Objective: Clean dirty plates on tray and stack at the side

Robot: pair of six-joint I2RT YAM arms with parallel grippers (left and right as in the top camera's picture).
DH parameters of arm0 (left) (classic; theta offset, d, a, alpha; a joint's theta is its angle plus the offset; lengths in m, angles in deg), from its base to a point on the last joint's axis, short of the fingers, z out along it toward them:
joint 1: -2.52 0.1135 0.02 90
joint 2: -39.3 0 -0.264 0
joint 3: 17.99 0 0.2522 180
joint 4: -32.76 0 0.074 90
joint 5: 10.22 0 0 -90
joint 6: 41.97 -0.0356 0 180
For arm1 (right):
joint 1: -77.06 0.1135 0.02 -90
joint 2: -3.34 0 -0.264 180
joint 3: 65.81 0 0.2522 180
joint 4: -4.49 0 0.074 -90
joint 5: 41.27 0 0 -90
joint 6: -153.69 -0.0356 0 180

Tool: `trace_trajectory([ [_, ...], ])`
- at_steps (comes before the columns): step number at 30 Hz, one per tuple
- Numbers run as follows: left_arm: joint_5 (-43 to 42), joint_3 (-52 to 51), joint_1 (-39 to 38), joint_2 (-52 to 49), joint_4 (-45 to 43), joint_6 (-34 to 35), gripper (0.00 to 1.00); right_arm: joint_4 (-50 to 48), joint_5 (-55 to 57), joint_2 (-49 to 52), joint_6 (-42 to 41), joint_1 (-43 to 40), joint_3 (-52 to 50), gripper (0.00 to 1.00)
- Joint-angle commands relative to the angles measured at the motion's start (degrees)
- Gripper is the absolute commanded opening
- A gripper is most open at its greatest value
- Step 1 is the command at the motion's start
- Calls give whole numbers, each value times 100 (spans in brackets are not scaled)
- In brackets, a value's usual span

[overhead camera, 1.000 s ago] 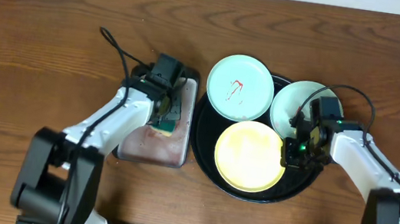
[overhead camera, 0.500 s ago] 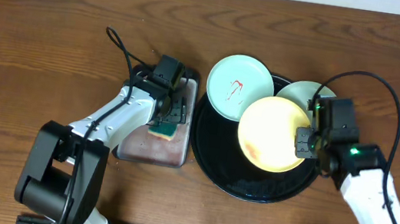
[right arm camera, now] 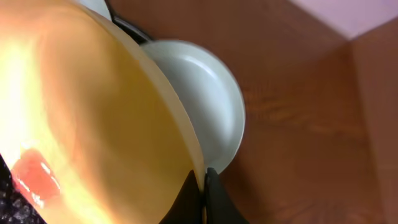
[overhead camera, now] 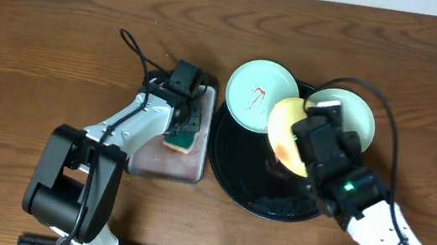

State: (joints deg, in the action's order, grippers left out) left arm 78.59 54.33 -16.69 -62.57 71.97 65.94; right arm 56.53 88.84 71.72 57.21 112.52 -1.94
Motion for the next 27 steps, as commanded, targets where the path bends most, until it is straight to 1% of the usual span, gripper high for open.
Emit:
trace_trajectory([
  [1, 33, -35, 37, -48, -4, -33, 8, -214, 866, -66, 404, 442, 122, 1],
  [3, 35, -33, 39, -46, -11, -98, 7, -348, 977, -66, 590, 649, 122, 1],
  [7, 39, 33, 39, 90, 2, -577, 7, -428, 984, -66, 599, 745, 122, 1],
  [8, 42, 57, 39, 173, 20, -612, 9, -435, 984, -66, 599, 745, 122, 1],
  [9, 39, 63, 39, 240, 39, -612, 39, -444, 984, -66, 601, 745, 122, 1],
  [10, 37, 63, 39, 317, 68, -610, 58, -448, 981, -66, 623, 745, 122, 1],
  [11, 33, 63, 37, 374, 105, -608, 66, -446, 984, -66, 638, 745, 122, 1],
  [12, 33, 63, 37, 402, 153, -608, 69, -444, 984, -66, 664, 745, 122, 1],
  [15, 28, 63, 37, 411, 448, -570, 74, -448, 984, -66, 715, 745, 122, 1],
  [18, 26, 52, 37, 372, 758, -328, 74, -470, 984, -66, 909, 745, 122, 1],
  [25, 9, -229, 11, 284, 765, -299, 74, -518, 984, -66, 1043, 750, 122, 1],
  [26, 9, -278, 11, 284, 732, -302, 73, -538, 984, -66, 1040, 750, 122, 1],
  [27, 11, -306, 11, 284, 708, -302, 68, -553, 984, -66, 1043, 750, 122, 2],
])
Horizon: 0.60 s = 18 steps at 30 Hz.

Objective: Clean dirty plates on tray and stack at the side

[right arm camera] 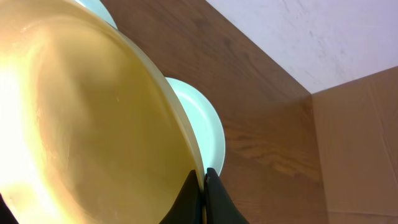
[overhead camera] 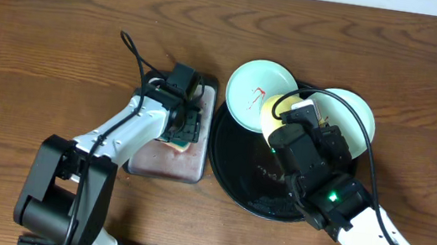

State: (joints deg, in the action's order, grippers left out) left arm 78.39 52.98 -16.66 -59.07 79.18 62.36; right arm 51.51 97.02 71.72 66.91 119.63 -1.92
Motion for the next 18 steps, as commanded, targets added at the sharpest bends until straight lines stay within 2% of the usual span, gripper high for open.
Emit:
trace_trajectory([
  [1, 31, -192, 9, -66, -20, 55, 55, -55, 166, -66, 72, 39, 120, 1],
  [5, 31, -192, 9, -66, -15, 55, 22, -50, 166, -66, 72, 39, 120, 1],
  [6, 31, -192, 9, -66, -13, 55, 10, -50, 166, -66, 70, 39, 120, 1],
  [7, 31, -192, 9, -66, -11, 55, 7, -50, 168, -66, 72, 39, 120, 1],
  [13, 76, -160, 15, 22, -2, 50, 7, -52, 216, -66, 74, 39, 120, 1],
  [14, 74, -136, 15, 72, 13, 50, 8, -52, 273, -66, 76, 39, 120, 1],
  [15, 72, -105, 15, 133, 31, 52, 25, -52, 295, -66, 114, 39, 120, 1],
  [16, 72, -81, 13, 205, 39, 52, 50, -61, 293, -66, 210, 39, 120, 1],
  [17, 72, -63, 15, 289, 37, 52, 62, -76, 293, -66, 310, 39, 120, 1],
  [18, 74, -59, 15, 367, 24, 52, 65, -96, 293, -66, 398, 39, 120, 1],
])
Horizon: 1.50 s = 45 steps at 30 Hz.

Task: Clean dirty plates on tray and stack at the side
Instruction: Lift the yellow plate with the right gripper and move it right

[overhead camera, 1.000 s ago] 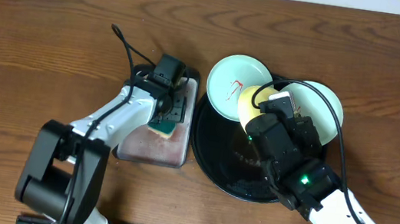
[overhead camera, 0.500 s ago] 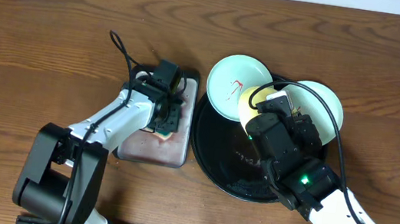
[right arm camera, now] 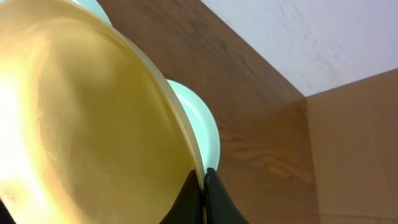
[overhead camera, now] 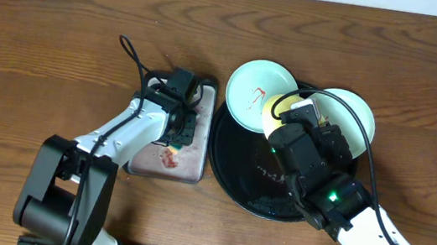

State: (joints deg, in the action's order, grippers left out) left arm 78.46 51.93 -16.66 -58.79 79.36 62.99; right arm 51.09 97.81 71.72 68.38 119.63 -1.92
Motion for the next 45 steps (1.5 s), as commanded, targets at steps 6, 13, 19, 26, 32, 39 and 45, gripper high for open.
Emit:
trace_trajectory([
  [6, 66, 39, 13, 595, -251, -2, 64, -323, 387, -66, 485, 39, 120, 1],
  [13, 68, -31, 15, 260, -299, 37, 50, -494, 455, -66, 529, 39, 120, 1],
  [19, 68, -50, 15, -166, -339, 35, 50, -494, 452, -66, 527, 39, 120, 1],
  [26, 66, -42, 15, -328, -365, 35, 7, -494, 450, -66, 529, 46, 120, 1],
  [32, 66, -42, 15, -323, -382, 37, 7, -503, 448, -66, 468, 61, 120, 1],
  [39, 66, -44, 15, -323, -380, 186, 8, -525, -4, -66, -811, -468, 120, 1],
  [45, 66, -44, 15, -323, -380, 186, 7, -522, -1683, -66, -1834, -1974, 120, 1],
])
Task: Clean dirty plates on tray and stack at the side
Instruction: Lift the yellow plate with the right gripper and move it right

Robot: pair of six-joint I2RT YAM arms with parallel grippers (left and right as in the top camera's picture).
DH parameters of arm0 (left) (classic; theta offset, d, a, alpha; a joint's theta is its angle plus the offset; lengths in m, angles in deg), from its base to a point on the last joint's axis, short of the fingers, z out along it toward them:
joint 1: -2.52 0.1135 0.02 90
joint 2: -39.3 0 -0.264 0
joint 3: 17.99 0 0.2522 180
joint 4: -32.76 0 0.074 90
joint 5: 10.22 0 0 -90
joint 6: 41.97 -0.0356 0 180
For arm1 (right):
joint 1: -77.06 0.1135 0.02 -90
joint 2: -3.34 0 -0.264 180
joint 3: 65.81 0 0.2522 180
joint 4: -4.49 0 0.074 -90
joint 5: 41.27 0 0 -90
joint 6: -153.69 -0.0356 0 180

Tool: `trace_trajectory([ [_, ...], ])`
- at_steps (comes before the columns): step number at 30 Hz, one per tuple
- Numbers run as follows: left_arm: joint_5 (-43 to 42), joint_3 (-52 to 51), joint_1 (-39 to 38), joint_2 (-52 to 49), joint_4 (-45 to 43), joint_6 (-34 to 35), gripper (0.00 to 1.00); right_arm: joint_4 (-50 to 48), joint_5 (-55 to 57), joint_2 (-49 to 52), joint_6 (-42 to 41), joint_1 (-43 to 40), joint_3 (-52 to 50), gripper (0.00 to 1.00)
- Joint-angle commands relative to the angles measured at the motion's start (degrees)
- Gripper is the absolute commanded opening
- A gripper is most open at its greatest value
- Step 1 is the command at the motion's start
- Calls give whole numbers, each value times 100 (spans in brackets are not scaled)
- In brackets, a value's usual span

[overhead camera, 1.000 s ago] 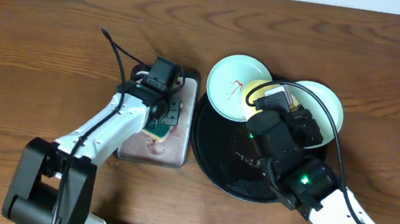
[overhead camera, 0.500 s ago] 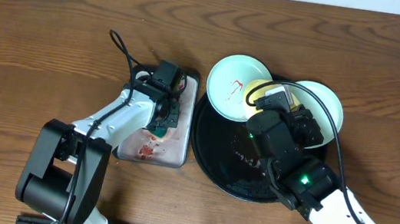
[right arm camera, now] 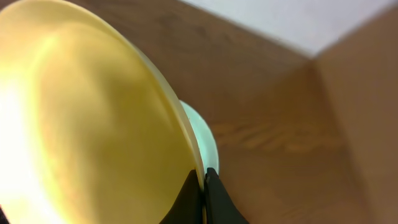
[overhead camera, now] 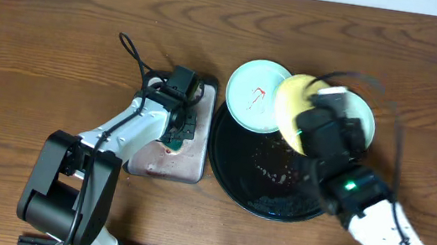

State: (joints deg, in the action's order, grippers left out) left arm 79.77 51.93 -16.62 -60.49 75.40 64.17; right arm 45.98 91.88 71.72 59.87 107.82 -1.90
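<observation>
My right gripper [right arm camera: 204, 186] is shut on the rim of a yellow plate [right arm camera: 93, 112]. It holds the plate [overhead camera: 292, 107] tilted above the back of the black round tray [overhead camera: 231, 154]. No red shows on the part of the plate's face that I see. A mint plate with a red smear [overhead camera: 256, 94] rests on the tray's back left rim. A second mint plate [overhead camera: 361, 116] lies behind my right wrist. My left gripper [overhead camera: 177, 130] sits low over a small brown tray [overhead camera: 187, 169], shut on a green sponge [overhead camera: 172, 144].
A red smear [overhead camera: 165, 153] marks the small brown tray. Dark crumbs lie scattered in the black tray. Cables loop behind the left arm [overhead camera: 131, 47]. Wooden table [overhead camera: 42, 48] extends to the left and back.
My right gripper has carried the yellow plate to the right and back, nearer the right-hand mint plate. The left gripper has barely shifted on the small tray.
First the yellow plate hung tilted over the tray with a red smear on it, and the sponge lay under my left gripper on the small tray. Then the plate stood steeper, further left. Later a red smear showed on the small tray. Now the plate is further right.
</observation>
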Motion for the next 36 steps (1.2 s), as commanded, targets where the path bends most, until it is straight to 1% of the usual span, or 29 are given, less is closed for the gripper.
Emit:
trace_trajectory([
  [1, -66, -44, 11, -153, 17, 70, 7, -11, -1488, -66, -1196, -1193, 118, 1],
  [3, -66, -44, 9, -153, 17, 68, 7, -7, -2157, -66, -1543, -1869, 118, 1],
  [6, -66, -44, 11, -153, 17, 68, 7, 4, -3230, -66, -2214, -3119, 118, 1],
  [9, -66, -44, 9, -153, 17, 68, 7, 96, -3849, -55, -2754, -4159, 116, 1],
  [13, -66, -44, 9, -153, 17, 70, 7, 420, -4111, 31, -3410, -5318, 116, 1],
  [17, -66, -44, 9, -153, 17, 68, 7, 616, -4135, 267, -3565, -6126, 114, 1],
  [23, -66, -44, 9, -153, 17, 68, 8, 586, -4131, 807, -3558, -6732, 111, 1],
  [29, -66, -44, 9, -153, 15, 70, 7, 413, -4264, 1661, -3117, -6701, 111, 1],
  [34, -66, -44, 9, -153, 15, 68, 8, 133, -4666, 2041, -2588, -6583, 111, 1],
  [35, -66, -44, 9, -153, 15, 68, 7, 125, -4662, 2041, -2588, -6575, 111, 4],
  [36, -66, -44, 9, -153, 17, 68, 8, 103, -4664, 2039, -2588, -6575, 111, 13],
])
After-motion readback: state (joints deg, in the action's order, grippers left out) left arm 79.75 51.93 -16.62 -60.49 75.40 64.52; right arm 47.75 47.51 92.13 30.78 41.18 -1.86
